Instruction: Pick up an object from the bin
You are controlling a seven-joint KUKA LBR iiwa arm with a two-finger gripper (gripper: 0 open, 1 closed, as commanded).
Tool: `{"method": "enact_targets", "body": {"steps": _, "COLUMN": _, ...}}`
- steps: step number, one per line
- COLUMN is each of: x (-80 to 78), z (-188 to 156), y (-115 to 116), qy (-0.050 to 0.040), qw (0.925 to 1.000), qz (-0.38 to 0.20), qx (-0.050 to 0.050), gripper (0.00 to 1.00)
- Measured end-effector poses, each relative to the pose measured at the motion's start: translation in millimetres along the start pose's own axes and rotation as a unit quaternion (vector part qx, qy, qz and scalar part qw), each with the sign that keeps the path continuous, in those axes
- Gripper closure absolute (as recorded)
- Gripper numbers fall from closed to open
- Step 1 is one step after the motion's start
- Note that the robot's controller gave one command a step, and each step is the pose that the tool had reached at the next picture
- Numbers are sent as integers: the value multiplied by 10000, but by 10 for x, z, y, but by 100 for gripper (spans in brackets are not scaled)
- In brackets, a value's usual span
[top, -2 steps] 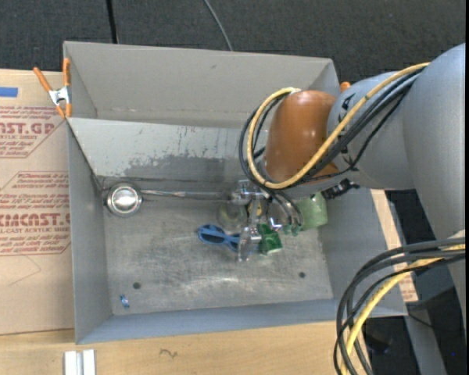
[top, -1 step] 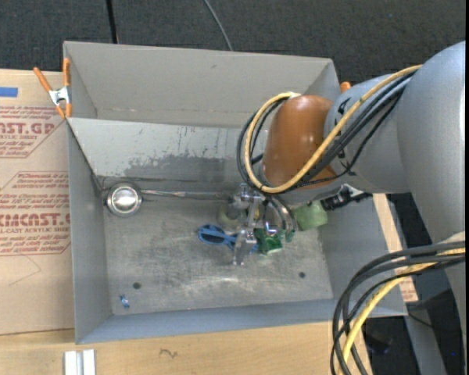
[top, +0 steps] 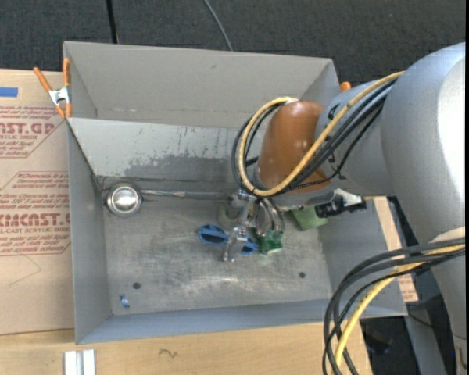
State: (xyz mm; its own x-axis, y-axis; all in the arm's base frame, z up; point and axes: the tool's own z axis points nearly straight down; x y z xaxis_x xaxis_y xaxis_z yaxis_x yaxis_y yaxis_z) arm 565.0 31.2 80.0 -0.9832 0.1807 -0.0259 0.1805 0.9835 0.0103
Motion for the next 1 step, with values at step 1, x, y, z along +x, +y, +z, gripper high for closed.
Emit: {"method": "enact_targets", "body": {"steps": 1, "x": 128, "z": -9, "y": 65, "qy": -52, "qw": 9986, "qz": 527, "qx": 12, "gripper": 0}}
